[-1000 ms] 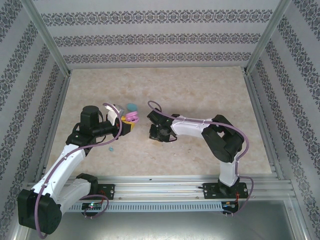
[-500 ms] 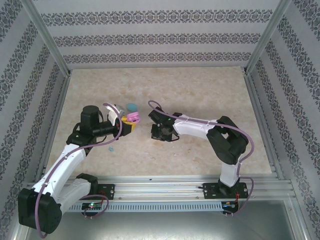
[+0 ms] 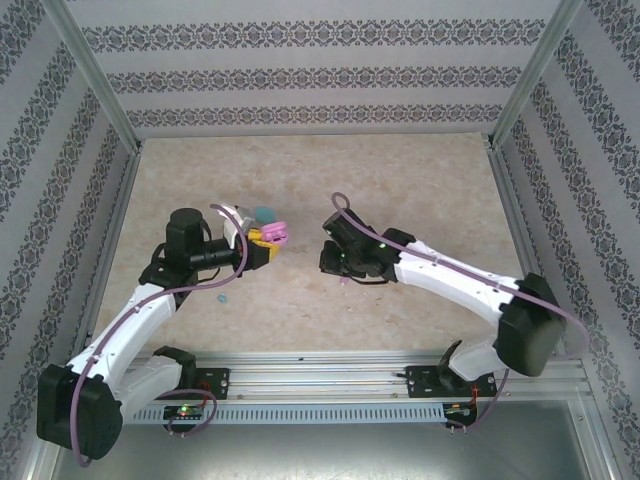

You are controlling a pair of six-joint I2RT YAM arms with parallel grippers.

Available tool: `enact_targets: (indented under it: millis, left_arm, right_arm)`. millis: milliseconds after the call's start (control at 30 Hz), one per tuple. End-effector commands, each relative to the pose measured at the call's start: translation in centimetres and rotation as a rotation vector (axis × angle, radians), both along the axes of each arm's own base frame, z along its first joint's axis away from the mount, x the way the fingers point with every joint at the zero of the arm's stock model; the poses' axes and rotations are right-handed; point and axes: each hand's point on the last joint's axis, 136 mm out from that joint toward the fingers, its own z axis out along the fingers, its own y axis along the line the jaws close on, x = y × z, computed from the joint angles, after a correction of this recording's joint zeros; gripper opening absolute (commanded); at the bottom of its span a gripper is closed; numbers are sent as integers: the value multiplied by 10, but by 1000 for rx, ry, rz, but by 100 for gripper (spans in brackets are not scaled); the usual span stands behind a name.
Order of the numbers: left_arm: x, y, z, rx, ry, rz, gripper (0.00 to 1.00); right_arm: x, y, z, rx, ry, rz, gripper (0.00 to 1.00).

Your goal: Insert the wireless bluetooth earbuds into the charging case

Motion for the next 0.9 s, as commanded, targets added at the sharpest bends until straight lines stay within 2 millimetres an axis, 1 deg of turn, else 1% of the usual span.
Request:
enact_targets:
  millis: [0,133,233,400,633,767,867]
  left_arm:
    - [-6,-13,14,-55,-86,-65,8]
    - [-11,-24,19,-83,-136,-109,8]
    - [-13,-31,19,-78,-151,-131,8]
    - [-17,-38,18,-71,-165,-156,8]
    - [-25,-42,18,-62,-194,-190,9]
    - [-29,-43,19,-57,-208,-200,9]
    - [-31,-43,19,-54,-215,-207,9]
  right_arm:
    - [-14,-9,18,-30,-45,6,13]
    - [-28,-2,53,2,-112,39,13]
    - [-38,5,73,33,-148,62,13]
    - [-42,20,100,85,-198,93,12]
    - [-33,46,125,141,-232,131,13]
    - [-30,57,131,152,-238,154,13]
    - [-28,61,133,151,-243,159,13]
